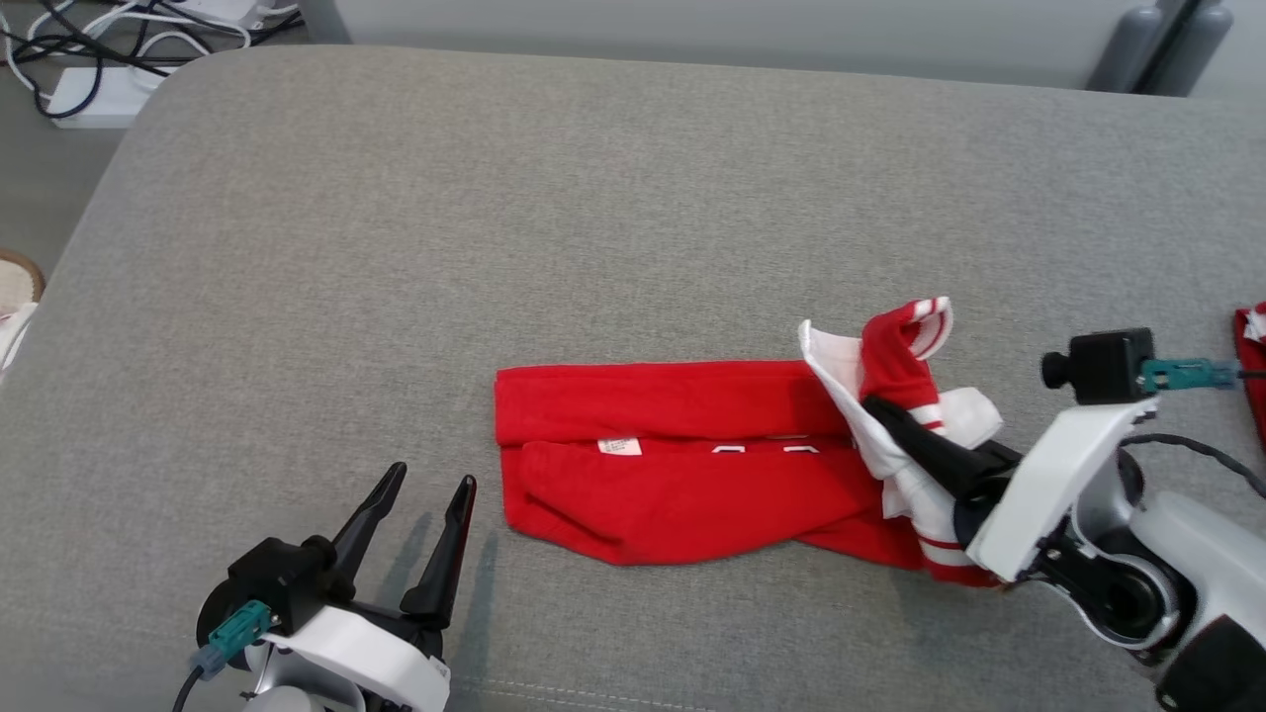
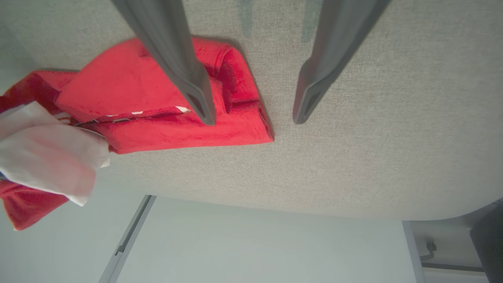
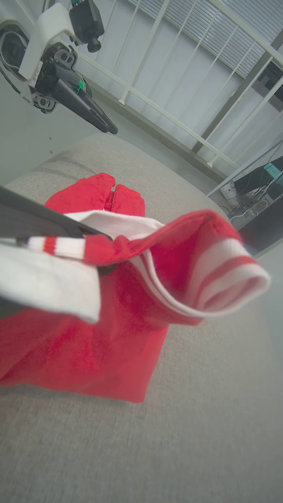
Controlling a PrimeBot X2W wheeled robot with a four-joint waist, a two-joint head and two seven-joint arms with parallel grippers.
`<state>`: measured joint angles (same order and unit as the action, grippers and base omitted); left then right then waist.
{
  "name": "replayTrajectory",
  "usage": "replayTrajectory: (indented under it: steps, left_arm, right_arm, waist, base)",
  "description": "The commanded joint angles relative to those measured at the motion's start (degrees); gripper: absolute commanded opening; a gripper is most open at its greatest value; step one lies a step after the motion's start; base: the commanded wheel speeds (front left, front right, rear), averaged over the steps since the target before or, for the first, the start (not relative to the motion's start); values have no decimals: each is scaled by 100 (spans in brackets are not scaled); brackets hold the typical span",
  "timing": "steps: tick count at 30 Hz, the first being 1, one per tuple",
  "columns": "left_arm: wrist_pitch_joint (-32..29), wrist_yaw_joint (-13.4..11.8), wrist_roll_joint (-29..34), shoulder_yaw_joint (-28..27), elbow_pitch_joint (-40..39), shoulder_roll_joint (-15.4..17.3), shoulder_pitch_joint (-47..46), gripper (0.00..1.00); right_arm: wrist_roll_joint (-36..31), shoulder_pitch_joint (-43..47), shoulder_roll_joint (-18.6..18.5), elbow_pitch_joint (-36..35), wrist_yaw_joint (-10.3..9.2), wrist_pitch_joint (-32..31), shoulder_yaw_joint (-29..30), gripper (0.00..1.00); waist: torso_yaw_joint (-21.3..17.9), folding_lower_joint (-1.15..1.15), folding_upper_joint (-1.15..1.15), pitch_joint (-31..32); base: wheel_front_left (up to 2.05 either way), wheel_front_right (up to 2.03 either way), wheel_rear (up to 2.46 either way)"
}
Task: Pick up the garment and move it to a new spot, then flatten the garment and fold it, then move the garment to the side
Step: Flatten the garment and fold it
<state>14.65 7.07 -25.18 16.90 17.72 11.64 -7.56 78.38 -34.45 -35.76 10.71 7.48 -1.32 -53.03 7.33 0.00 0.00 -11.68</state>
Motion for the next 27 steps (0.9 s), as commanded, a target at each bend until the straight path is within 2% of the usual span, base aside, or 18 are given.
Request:
replayTrajectory:
  steps: [1, 8, 9, 17, 24, 25, 27]
  left_arm:
    - [35, 42, -40, -146, -126, 83, -208, 100]
    - [35, 42, -68, -12, -111, -34, -184, 100]
    - [35, 42, -68, -12, -111, -34, -184, 100]
    - [35, 42, -80, 151, -100, -185, -244, 100]
    - [35, 42, -95, 276, -89, -248, -407, 100]
    - [35, 42, -98, 279, -83, -249, -413, 100]
    - [35, 42, -102, 279, -75, -257, -424, 100]
  right_arm:
    - [-104, -138, 211, 55, 1, -86, -75, 0]
    - [-480, -563, 1018, 779, 1, -340, -304, 0]
    - [-480, -563, 1018, 779, 1, -340, -304, 0]
    - [-778, -982, 1769, 1450, 1, -505, -487, 0]
    - [-889, -1254, 2220, 1994, 1, -509, -641, 0]
    - [-863, -1266, 2263, 2065, 1, -529, -652, 9]
    - [-820, -1300, 2324, 2158, 1, -491, -643, 100]
  waist:
    - [221, 0, 0, -19]
    - [793, 0, 0, -80]
    - [793, 0, 0, -80]
    - [1191, 0, 0, -242]
    - [1344, 0, 0, -366]
    - [1347, 0, 0, -372]
    - [1344, 0, 0, -384]
  base:
    - [0, 0, 0]
    - [0, 0, 0]
    - [0, 0, 0]
    - [0, 0, 0]
    - [0, 0, 0]
    - [0, 0, 0]
    - [0, 0, 0]
